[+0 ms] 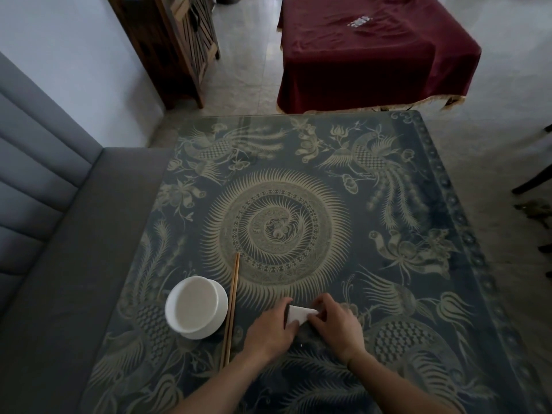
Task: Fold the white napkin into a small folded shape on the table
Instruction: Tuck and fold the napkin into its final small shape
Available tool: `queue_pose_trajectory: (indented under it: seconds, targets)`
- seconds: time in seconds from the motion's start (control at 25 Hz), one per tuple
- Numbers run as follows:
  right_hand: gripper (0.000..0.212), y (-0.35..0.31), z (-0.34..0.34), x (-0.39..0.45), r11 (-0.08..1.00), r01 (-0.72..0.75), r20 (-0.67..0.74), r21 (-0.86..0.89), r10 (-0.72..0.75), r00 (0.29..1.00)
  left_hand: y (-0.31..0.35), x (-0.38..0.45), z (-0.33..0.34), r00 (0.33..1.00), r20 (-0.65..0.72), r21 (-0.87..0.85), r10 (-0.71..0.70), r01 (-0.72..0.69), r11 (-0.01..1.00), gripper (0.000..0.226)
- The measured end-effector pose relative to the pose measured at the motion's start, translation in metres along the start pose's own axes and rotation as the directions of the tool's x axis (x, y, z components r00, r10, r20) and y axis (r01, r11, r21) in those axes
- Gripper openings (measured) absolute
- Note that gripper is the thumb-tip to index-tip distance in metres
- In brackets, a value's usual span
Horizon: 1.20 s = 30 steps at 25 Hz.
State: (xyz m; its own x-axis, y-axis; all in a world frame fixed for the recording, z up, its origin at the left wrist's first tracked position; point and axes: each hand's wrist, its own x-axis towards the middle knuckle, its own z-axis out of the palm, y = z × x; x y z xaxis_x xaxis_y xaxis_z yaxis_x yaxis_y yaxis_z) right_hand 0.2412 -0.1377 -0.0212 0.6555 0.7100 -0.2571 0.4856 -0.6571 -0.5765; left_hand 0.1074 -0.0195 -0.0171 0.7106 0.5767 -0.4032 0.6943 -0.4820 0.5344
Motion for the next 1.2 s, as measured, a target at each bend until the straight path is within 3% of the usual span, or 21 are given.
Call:
queue_pose_trajectory:
  seconds: [0.12, 0.24, 0.36, 0.44, 0.52, 0.72, 1.04, 1.2]
  targets:
    - [0.022, 0.0, -0.001, -0.003, 0.997, 0.038, -0.025, -0.071, -0.04, 0.999, -0.005, -0.002, -0.001, 0.999, 0.027, 0.266, 0.019, -0.026, 0.964, 0.071]
    - [0.027, 0.003, -0.004, -0.006, 0.954, 0.214, -0.085, -0.209, -0.235, 0.968, -0.013, -0.003, -0.004, 0.979, -0.012, 0.356, 0.202, -0.184, 0.916, 0.056]
    - [0.034, 0.008, -0.001, -0.018, 0.796, 0.495, -0.07, -0.348, -0.548, 0.833, -0.025, -0.008, 0.001, 0.833, -0.055, 0.422, 0.551, -0.48, 0.769, 0.036]
    - [0.045, 0.014, 0.006, -0.026, 0.697, 0.59, 0.006, -0.408, -0.644, 0.765, -0.035, -0.014, 0.008, 0.756, -0.037, 0.472, 0.653, -0.563, 0.679, 0.04]
    - [0.052, 0.02, 0.012, -0.031, 0.641, 0.623, 0.115, -0.449, -0.65, 0.752, -0.045, -0.019, 0.012, 0.742, -0.001, 0.501, 0.671, -0.58, 0.642, 0.046]
    - [0.062, 0.03, 0.009, -0.036, 0.587, 0.646, 0.295, -0.488, -0.585, 0.755, -0.055, -0.032, 0.01, 0.796, 0.098, 0.549, 0.598, -0.544, 0.634, 0.056]
    - [0.063, 0.028, -0.008, -0.035, 0.622, 0.632, 0.359, -0.462, -0.52, 0.775, -0.053, -0.037, 0.002, 0.809, 0.13, 0.549, 0.573, -0.54, 0.638, 0.059]
    - [0.066, 0.019, -0.007, -0.035, 0.6, 0.625, 0.35, -0.499, -0.52, 0.779, -0.039, -0.028, 0.002, 0.839, 0.069, 0.485, 0.539, -0.5, 0.717, 0.052]
